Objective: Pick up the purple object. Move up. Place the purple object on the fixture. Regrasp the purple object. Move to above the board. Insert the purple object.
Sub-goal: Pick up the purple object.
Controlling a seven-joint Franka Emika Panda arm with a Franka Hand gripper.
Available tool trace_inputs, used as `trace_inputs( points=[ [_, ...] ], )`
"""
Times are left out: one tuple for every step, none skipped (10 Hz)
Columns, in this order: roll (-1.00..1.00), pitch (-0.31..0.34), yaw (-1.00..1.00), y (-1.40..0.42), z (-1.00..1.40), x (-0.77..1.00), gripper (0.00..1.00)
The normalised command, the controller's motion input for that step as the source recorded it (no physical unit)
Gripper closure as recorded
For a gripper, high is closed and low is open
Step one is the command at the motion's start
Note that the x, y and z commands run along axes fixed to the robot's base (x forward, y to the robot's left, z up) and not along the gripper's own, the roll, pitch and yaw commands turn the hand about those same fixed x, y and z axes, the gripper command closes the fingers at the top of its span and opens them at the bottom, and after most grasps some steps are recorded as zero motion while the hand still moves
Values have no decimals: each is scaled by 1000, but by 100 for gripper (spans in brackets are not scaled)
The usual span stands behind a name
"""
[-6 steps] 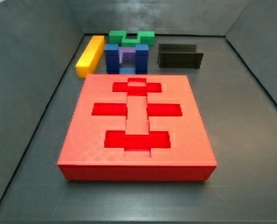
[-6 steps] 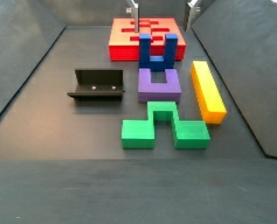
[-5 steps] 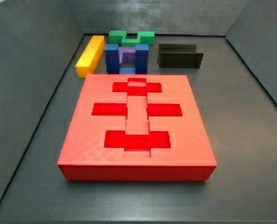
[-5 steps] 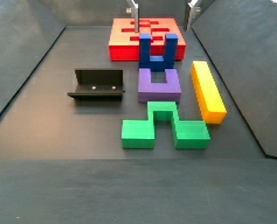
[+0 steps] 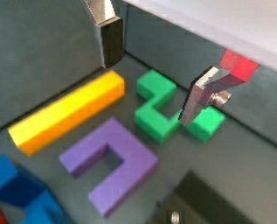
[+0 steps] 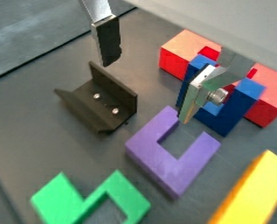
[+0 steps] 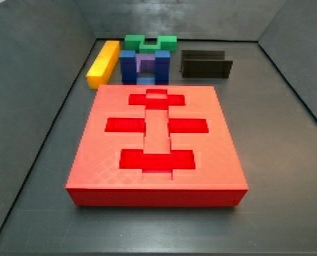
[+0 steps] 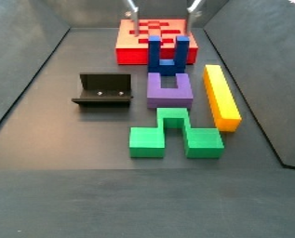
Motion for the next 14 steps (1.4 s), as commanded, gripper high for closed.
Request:
trace_inputs(
  points=[
    [110, 0, -254, -500, -451, 417, 0],
    [87, -21, -234, -526, -420, 183, 0],
    [64, -50, -214, -500, -377, 89, 0],
    [59, -51, -97, -463, -383, 0, 0],
    [110, -29, 0, -380, -429, 0, 0],
    [169, -43, 40, -326, -374, -94, 0],
    [203, -41, 80, -246, -289, -77, 0],
    [220, -23, 117, -163, -286, -20, 0],
    [191, -44, 189, -49, -266, -43, 0],
    [126, -66, 211, -74, -183, 0, 0],
    [137, -64, 183, -63, -189, 0, 0],
    [131, -74, 151, -54, -197, 0, 0],
    [133, -76, 143, -69, -234, 0, 0],
    [130, -71, 97, -123, -254, 0, 0]
  ],
)
